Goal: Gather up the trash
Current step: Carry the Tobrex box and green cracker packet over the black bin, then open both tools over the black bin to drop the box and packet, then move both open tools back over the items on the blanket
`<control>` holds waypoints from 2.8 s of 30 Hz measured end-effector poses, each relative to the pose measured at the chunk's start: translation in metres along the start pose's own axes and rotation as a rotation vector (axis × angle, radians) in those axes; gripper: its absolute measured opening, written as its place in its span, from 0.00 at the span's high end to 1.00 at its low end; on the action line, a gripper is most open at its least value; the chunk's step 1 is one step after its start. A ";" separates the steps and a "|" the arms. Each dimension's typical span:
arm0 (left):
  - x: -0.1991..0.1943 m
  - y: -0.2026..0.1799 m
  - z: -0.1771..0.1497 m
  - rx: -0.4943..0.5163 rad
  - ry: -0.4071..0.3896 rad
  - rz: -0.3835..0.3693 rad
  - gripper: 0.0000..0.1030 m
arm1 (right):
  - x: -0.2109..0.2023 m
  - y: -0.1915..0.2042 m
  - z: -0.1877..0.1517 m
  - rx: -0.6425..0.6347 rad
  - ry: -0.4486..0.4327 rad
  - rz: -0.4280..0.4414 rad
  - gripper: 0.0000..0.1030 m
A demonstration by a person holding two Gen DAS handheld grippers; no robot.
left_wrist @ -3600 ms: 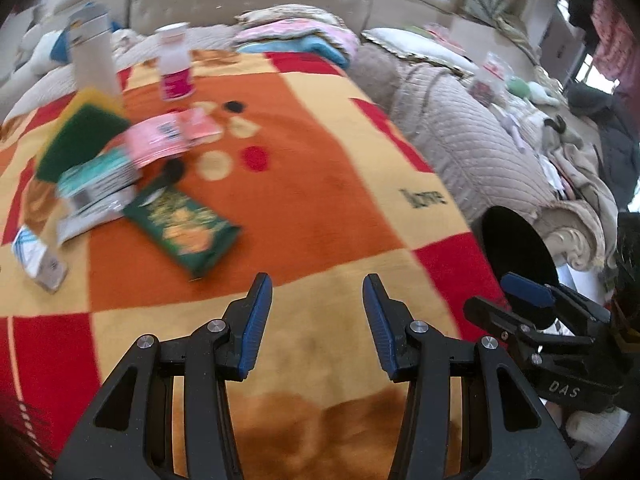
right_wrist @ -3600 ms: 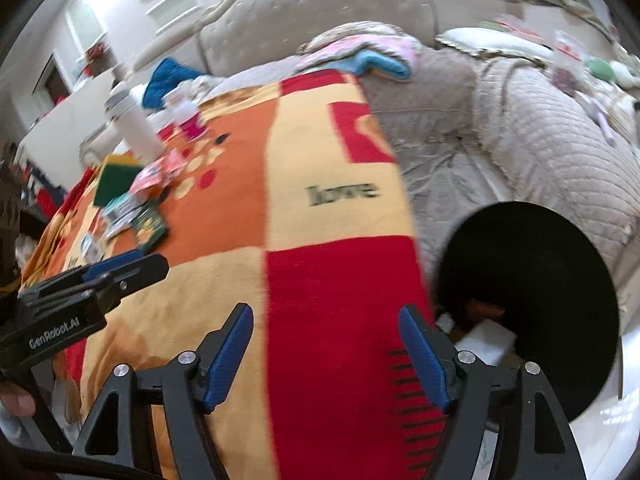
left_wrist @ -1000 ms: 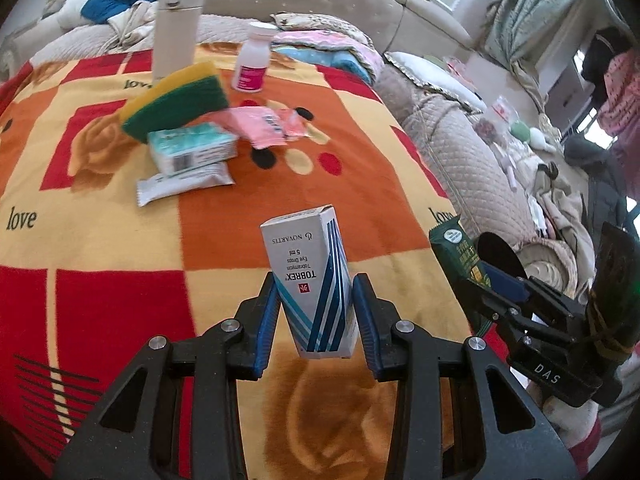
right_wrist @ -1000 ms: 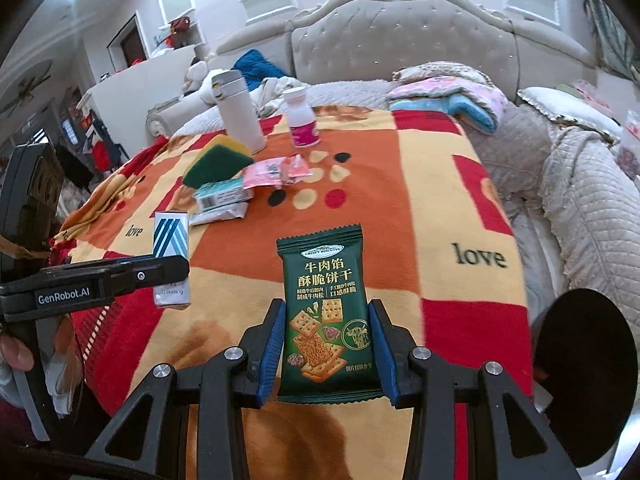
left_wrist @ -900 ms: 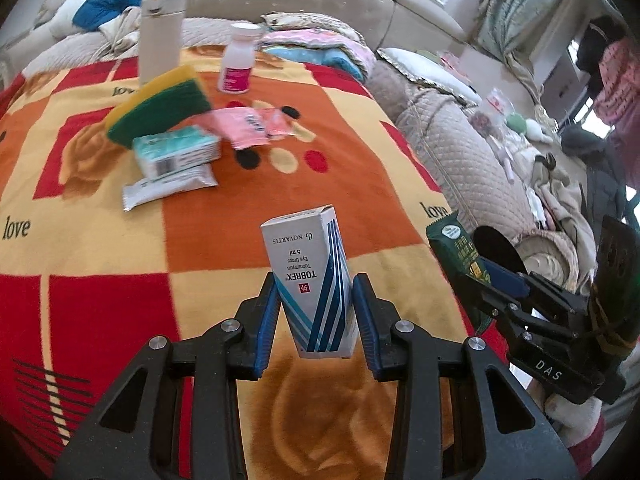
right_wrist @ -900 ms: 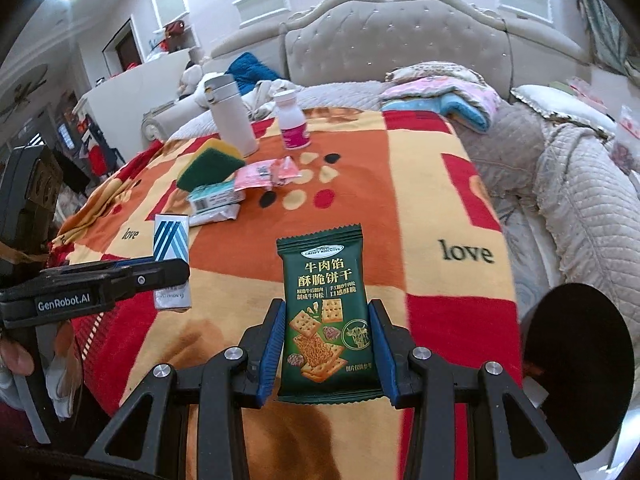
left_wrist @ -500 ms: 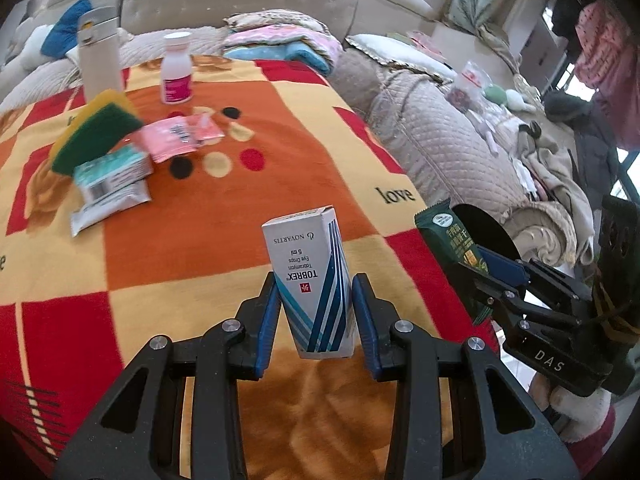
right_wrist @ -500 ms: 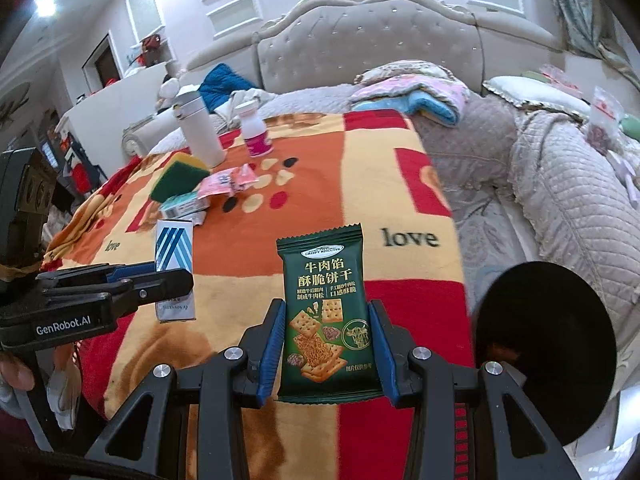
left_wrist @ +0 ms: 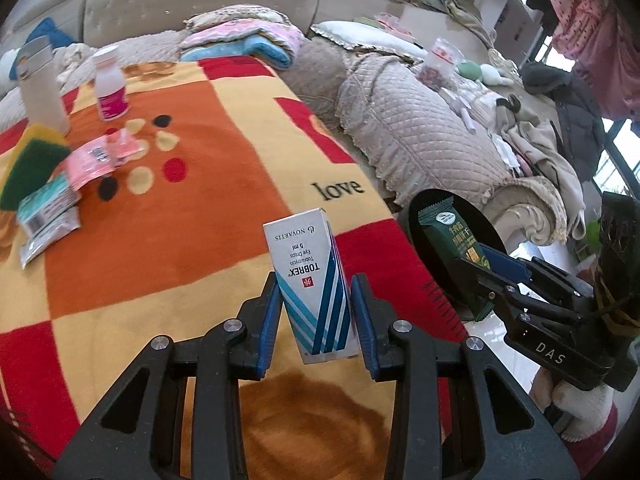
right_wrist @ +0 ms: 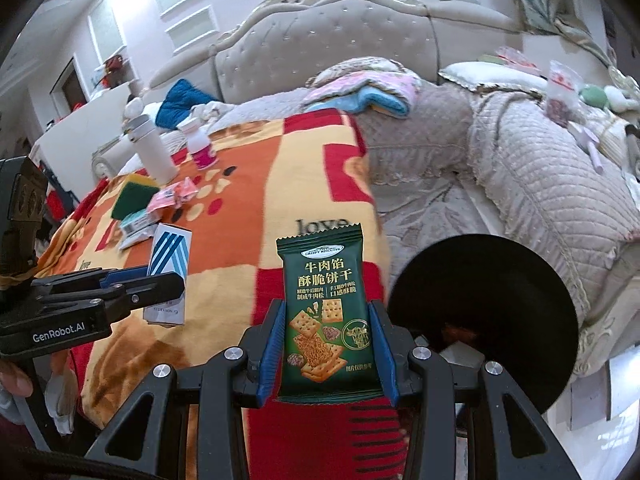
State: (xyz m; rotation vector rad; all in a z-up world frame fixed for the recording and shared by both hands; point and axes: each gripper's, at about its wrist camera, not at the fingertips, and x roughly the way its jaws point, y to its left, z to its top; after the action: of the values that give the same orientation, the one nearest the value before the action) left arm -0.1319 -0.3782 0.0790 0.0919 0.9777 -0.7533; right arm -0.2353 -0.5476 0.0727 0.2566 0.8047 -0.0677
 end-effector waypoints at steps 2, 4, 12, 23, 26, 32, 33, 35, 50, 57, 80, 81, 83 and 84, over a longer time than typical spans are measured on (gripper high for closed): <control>0.005 -0.006 0.002 0.012 0.005 -0.006 0.69 | -0.002 -0.008 -0.001 0.014 -0.001 -0.010 0.61; 0.009 -0.013 0.003 0.024 0.009 -0.011 0.69 | -0.003 -0.016 -0.004 0.027 0.000 -0.020 0.61; 0.024 -0.039 0.010 0.057 0.022 -0.048 0.69 | -0.008 -0.044 -0.010 0.079 0.002 -0.053 0.61; 0.047 -0.072 0.017 0.096 0.048 -0.084 0.69 | -0.014 -0.079 -0.019 0.143 0.002 -0.100 0.61; 0.052 -0.080 0.019 0.110 0.051 -0.095 0.69 | -0.014 -0.087 -0.021 0.160 0.006 -0.112 0.61; 0.064 -0.089 0.021 0.112 0.063 -0.120 0.69 | -0.014 -0.100 -0.023 0.187 0.008 -0.127 0.61; 0.066 -0.091 0.021 0.112 0.065 -0.122 0.69 | -0.014 -0.101 -0.024 0.189 0.009 -0.129 0.61; 0.069 -0.094 0.022 0.112 0.069 -0.129 0.69 | -0.013 -0.105 -0.024 0.196 0.011 -0.134 0.61; 0.088 -0.099 0.028 0.089 0.078 -0.182 0.69 | -0.009 -0.123 -0.030 0.241 0.025 -0.152 0.61; 0.096 -0.102 0.028 0.070 0.085 -0.203 0.69 | -0.005 -0.130 -0.034 0.255 0.036 -0.155 0.61; 0.069 -0.068 0.024 0.014 0.040 -0.144 0.45 | 0.000 -0.108 -0.028 0.239 0.044 -0.146 0.33; 0.067 -0.063 0.024 0.011 0.037 -0.134 0.45 | 0.001 -0.104 -0.027 0.232 0.045 -0.141 0.33; 0.062 -0.051 0.020 0.002 0.030 -0.108 0.45 | 0.003 -0.094 -0.023 0.214 0.047 -0.129 0.33; 0.059 -0.045 0.019 -0.002 0.027 -0.094 0.45 | 0.004 -0.089 -0.021 0.204 0.049 -0.124 0.33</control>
State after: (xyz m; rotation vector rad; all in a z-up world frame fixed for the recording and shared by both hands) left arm -0.1266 -0.4511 0.0551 0.0549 1.0135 -0.8392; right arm -0.2616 -0.6277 0.0378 0.4026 0.8628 -0.2616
